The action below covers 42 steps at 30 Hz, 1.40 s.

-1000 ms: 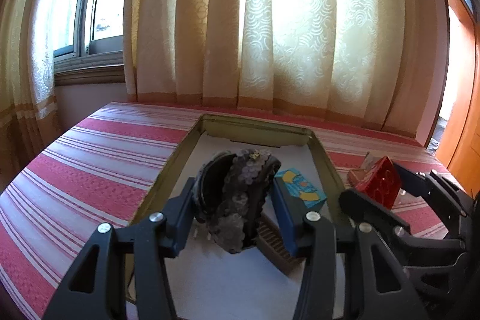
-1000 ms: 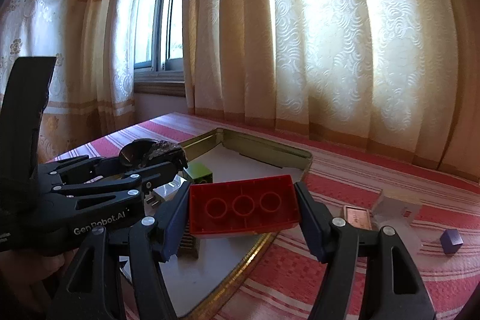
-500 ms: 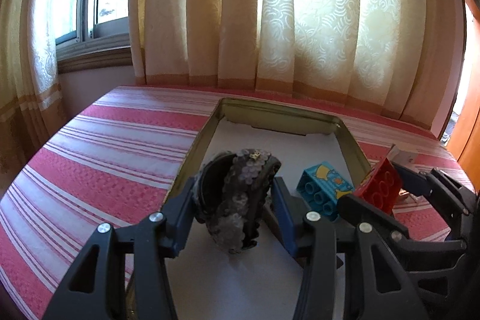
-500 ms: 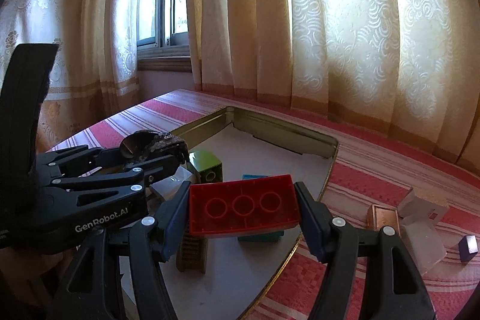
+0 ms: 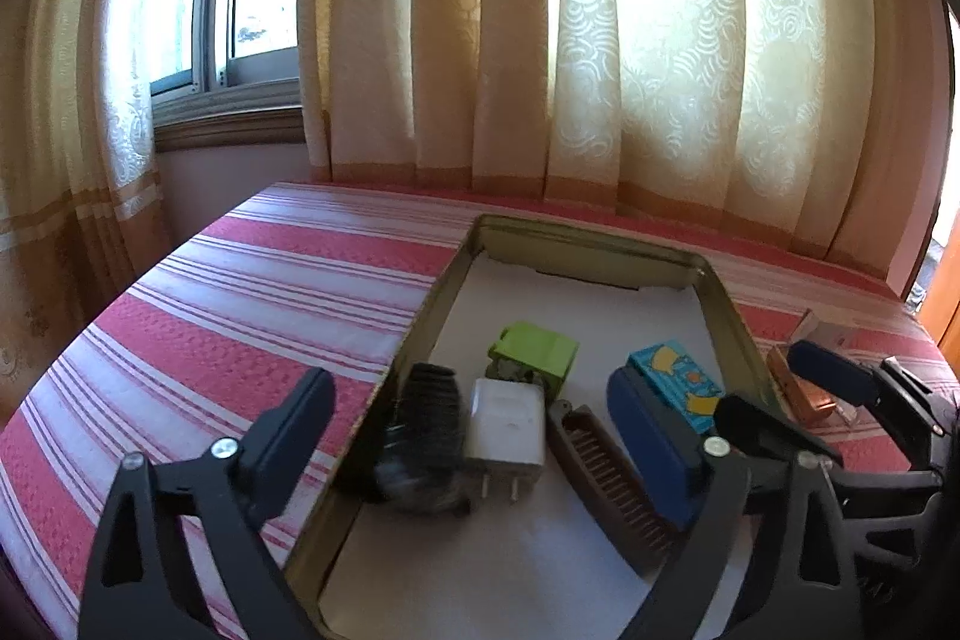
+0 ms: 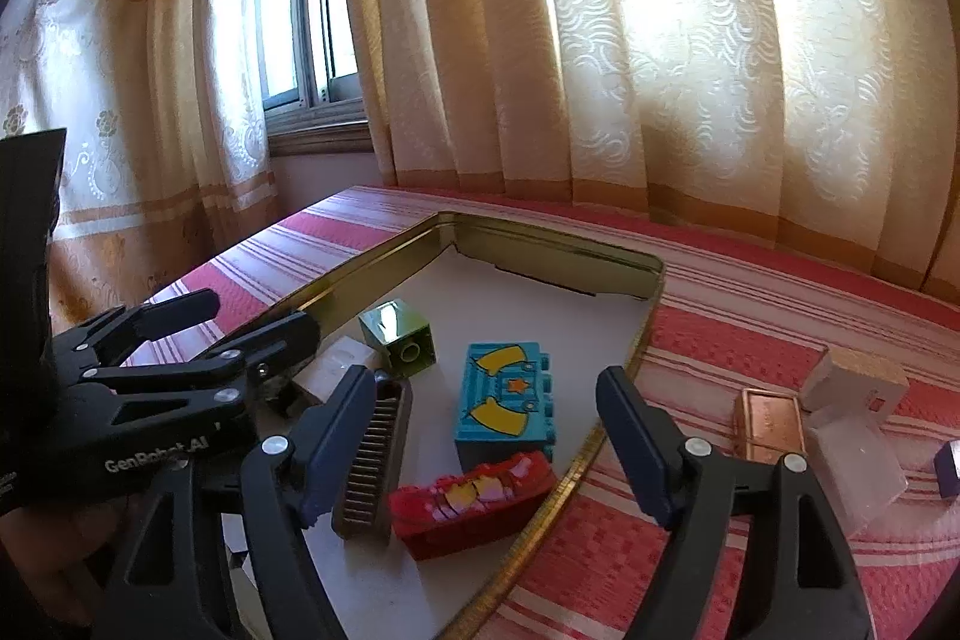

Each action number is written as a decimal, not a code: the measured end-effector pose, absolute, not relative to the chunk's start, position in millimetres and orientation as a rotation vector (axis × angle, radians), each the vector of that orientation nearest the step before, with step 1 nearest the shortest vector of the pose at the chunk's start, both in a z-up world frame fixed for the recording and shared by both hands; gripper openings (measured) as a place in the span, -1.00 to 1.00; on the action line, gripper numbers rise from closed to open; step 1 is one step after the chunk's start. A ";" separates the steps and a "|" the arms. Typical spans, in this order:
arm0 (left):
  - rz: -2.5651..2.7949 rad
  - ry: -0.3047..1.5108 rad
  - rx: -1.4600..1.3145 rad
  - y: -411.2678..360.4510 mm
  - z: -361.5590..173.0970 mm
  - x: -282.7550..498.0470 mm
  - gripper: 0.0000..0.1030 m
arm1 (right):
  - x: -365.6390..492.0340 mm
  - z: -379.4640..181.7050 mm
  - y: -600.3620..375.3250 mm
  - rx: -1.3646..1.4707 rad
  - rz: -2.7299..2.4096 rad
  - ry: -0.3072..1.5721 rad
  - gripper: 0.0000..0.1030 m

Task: Organize rigid objects
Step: 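Lower the red brick into the tray with the right tool while the left tool releases the pouch there, then grasp the clear plastic box with the right tool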

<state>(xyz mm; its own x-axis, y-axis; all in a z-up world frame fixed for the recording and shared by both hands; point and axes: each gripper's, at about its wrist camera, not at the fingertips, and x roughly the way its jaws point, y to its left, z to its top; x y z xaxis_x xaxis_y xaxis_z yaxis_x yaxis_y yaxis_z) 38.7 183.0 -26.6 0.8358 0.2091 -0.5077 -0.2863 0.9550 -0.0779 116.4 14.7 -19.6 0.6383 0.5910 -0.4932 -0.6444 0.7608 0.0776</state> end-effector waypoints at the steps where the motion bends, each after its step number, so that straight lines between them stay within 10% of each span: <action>1: 0.259 0.516 -0.155 180.0 -25.8 37.6 0.83 | 115.5 -18.9 11.8 -0.106 0.704 0.521 0.51; 33: -0.025 0.560 -0.012 11.8 -21.2 81.8 0.99 | 203.5 -45.9 -134.2 -0.183 0.385 0.770 0.50; 36: -0.034 0.569 -0.013 7.6 -23.7 85.1 0.99 | 210.2 -50.3 -134.9 -0.167 0.404 0.802 0.08; 42: -0.059 0.585 0.043 -12.5 -28.2 93.1 0.99 | 215.2 -54.1 -137.7 -0.144 0.433 0.838 0.04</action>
<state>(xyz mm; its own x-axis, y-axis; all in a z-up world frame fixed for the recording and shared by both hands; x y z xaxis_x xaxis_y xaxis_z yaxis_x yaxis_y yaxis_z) 93.1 -12.5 -28.2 0.8321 -0.0432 -0.5529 0.0676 0.9974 0.0239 215.2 -137.7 -54.1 0.5877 0.3145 -0.7454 -0.4264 0.9034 0.0449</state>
